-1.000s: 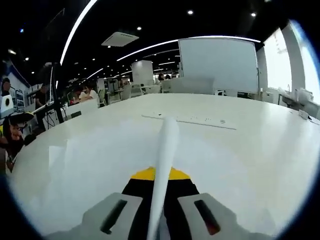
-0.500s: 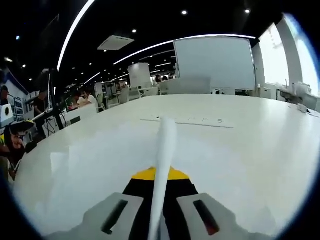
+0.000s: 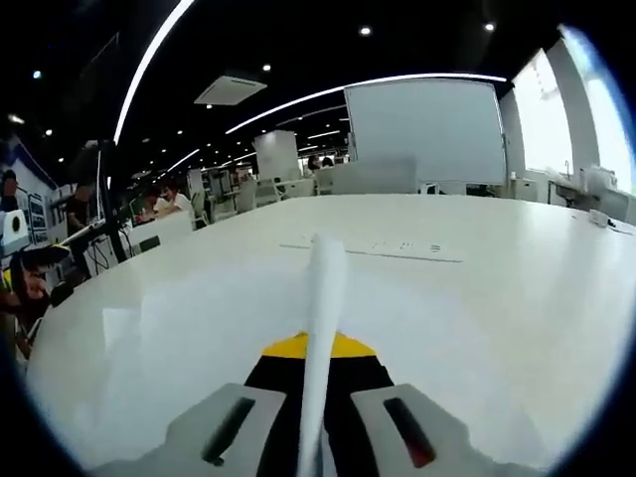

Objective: Organize the stack of printing papers by aligning and flattening the scattered papers on the table

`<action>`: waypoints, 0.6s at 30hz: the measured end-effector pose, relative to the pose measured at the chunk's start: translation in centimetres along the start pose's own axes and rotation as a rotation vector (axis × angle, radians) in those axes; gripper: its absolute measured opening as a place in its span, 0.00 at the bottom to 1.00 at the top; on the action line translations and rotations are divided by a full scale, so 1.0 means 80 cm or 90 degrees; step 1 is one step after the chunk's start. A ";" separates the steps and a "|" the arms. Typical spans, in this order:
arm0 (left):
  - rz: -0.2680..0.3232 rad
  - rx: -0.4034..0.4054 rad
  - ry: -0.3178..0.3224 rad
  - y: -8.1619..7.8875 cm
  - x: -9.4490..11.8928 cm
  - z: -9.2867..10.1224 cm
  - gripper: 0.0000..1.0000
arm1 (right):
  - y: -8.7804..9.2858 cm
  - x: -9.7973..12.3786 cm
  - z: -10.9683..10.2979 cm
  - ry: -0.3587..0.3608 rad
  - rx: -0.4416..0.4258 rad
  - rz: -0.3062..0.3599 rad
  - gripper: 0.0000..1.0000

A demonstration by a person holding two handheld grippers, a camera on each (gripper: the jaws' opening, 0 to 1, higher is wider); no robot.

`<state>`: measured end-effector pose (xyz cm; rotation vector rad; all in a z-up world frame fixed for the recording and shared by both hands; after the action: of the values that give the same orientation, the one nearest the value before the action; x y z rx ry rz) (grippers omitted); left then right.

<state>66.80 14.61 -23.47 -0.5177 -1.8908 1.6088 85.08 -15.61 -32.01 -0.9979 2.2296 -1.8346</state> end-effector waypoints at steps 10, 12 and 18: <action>0.001 0.000 0.002 0.000 0.000 0.001 0.94 | -0.001 -0.003 0.005 0.005 0.007 -0.003 0.00; -0.001 -0.001 0.002 0.000 0.000 0.001 0.94 | -0.001 -0.003 0.007 0.007 0.009 -0.004 0.00; 0.000 -0.003 0.002 -0.002 -0.001 0.002 0.94 | -0.001 -0.006 0.013 0.008 0.010 -0.007 0.00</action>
<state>66.76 14.43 -23.34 -0.5213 -1.8933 1.6025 85.93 -16.23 -32.33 -1.0019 2.2166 -1.8652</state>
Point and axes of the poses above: the point that each gripper's makers call its tool centre point, and the gripper's own axes: x roughly backward along the fingers, z roughly to its right, y roughly out of its underside, the point moved 3 cm from there along x, roughly backward along the fingers, and after that the axes turned 9 degrees about -x, right-handed, at the moved point
